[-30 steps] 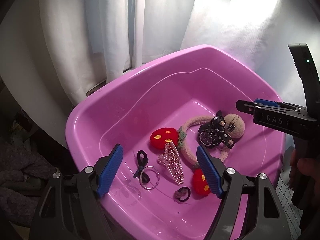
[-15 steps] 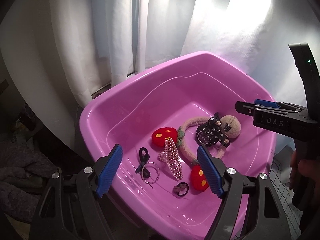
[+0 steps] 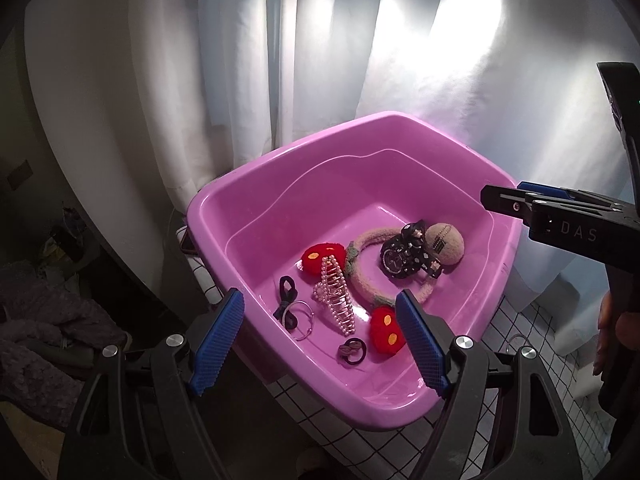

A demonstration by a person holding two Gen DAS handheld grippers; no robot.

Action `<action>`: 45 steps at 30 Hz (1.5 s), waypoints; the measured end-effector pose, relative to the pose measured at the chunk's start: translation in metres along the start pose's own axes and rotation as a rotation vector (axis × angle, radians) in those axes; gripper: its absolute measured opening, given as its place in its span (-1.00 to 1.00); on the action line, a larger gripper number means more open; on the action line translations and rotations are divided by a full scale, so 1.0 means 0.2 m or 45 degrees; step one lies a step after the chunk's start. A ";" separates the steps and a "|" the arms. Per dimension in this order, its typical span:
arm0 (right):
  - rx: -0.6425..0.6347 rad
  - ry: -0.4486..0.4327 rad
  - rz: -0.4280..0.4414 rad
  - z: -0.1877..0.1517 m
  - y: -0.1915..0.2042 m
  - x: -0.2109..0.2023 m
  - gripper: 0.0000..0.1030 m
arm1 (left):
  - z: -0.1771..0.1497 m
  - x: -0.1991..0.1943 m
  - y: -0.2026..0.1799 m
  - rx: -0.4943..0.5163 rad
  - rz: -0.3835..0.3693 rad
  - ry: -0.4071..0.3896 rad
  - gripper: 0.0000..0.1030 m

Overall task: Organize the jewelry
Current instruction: 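Move both tools back over the table toward the brown clip and large bangle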

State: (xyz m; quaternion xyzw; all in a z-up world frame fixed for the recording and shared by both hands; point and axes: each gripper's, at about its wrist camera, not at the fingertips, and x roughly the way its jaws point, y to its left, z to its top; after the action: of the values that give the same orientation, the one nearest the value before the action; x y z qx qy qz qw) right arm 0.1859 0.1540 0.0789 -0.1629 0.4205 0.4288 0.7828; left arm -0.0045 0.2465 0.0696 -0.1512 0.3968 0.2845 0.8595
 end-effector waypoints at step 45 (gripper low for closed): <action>0.429 0.156 0.000 -1.76 -0.79 -0.65 0.40 | -0.97 -0.33 -0.86 0.120 0.003 0.159 0.83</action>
State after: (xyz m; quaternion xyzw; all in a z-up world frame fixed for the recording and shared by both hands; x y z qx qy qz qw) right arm 0.0949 -0.2227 -0.0426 -0.0554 0.5334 0.3414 0.7719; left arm -0.0507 -0.0092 0.0024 -0.1273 0.4627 0.2566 0.8390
